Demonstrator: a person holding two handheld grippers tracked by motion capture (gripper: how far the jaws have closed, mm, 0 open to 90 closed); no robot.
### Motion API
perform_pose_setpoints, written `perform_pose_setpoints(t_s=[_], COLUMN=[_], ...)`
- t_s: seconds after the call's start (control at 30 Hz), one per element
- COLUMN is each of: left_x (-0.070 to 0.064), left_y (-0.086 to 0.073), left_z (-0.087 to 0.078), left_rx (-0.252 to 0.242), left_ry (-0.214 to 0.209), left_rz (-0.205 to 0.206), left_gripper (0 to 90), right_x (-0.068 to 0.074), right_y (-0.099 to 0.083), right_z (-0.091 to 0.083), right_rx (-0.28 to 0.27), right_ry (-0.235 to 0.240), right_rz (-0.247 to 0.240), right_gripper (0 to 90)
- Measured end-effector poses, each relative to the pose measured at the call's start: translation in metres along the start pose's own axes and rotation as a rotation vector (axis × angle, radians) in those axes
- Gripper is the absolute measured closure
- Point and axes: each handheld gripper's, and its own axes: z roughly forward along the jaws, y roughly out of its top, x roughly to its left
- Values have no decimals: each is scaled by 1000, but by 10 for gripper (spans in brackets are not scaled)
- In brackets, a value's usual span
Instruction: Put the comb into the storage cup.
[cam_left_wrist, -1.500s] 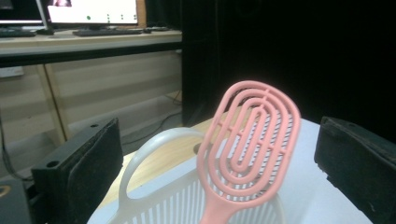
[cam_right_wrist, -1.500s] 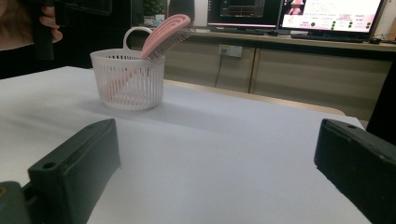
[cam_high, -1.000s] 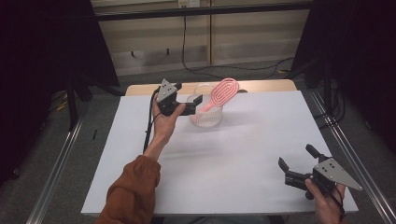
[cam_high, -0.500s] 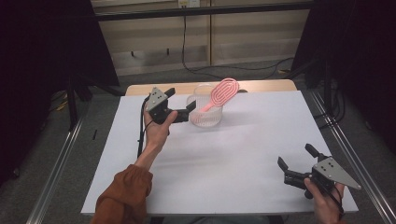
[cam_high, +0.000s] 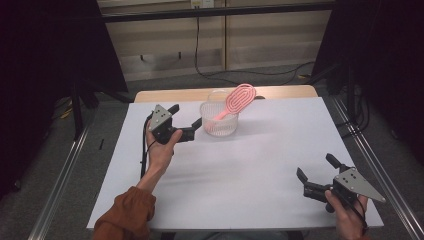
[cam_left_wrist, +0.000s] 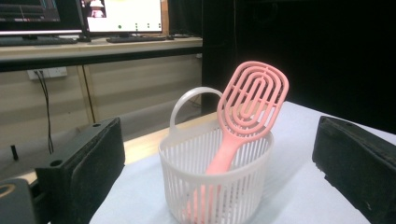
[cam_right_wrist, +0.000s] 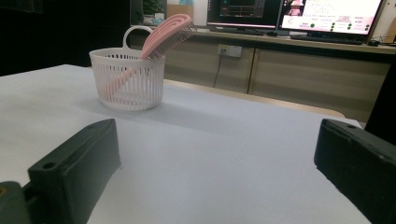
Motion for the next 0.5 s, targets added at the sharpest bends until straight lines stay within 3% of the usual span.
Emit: perform_pose_setpoints(t_s=[0.13, 0.5], left_x=[3, 8], left_y=[-6, -9], left_z=[-8, -31], left_rx=[14, -5], left_ry=[13, 16], left_rz=[5, -24], left_gripper=[25, 25], right_x=[0, 0], right_y=[0, 0], right_z=[0, 1], right_rx=[0, 3], right_ry=[0, -3], right_rz=[1, -1], right_gripper=[0, 0])
